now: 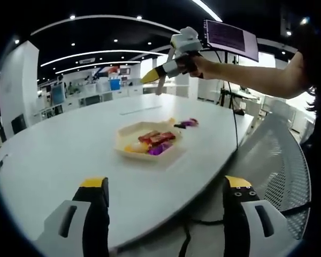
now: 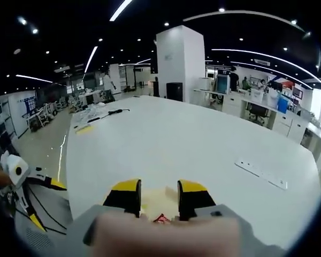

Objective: Place the target food into the container with the food tongs after gripping and lifting it, then release it inside without dropping or visibly crushing the food.

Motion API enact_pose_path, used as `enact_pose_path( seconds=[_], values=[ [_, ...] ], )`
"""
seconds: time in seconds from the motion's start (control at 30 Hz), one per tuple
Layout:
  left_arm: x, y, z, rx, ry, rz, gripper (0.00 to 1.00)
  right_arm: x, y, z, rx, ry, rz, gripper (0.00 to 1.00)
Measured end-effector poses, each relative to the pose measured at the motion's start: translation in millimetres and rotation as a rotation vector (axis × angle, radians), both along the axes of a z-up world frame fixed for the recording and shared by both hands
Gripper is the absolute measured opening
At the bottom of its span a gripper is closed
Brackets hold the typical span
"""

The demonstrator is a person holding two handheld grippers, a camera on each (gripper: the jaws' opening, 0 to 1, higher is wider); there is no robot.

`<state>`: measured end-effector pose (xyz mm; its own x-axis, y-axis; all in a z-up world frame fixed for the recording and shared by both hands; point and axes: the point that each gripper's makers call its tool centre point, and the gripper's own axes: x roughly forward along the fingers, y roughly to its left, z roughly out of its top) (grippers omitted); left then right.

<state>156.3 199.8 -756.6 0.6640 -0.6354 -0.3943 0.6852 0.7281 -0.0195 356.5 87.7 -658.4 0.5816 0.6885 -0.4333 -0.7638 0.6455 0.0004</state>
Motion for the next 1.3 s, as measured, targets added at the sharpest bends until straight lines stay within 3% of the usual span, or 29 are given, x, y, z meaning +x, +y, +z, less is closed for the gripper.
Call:
enact_pose_path(
  seconds=[0.57,0.9,1.3],
  values=[
    [-1.8,-3.8,0.1,-0.026,0.021,-0.023,0.89,-1.7,-52.7,-9.4,0.002,0.024,-0.087,0.27],
    [-2.2,-3.3,-1.4,-0.023,0.034,-0.018,0.89,-3.9,-96.9,-35.2,-0.027,0.063,-0.151,0.28],
    [-2.4,-2.8,-0.2,-0.018,0.019,-0.010,0.88,-6.2,-129.0,-54.5,-0.042,0.089,-0.195,0.28]
  ],
)
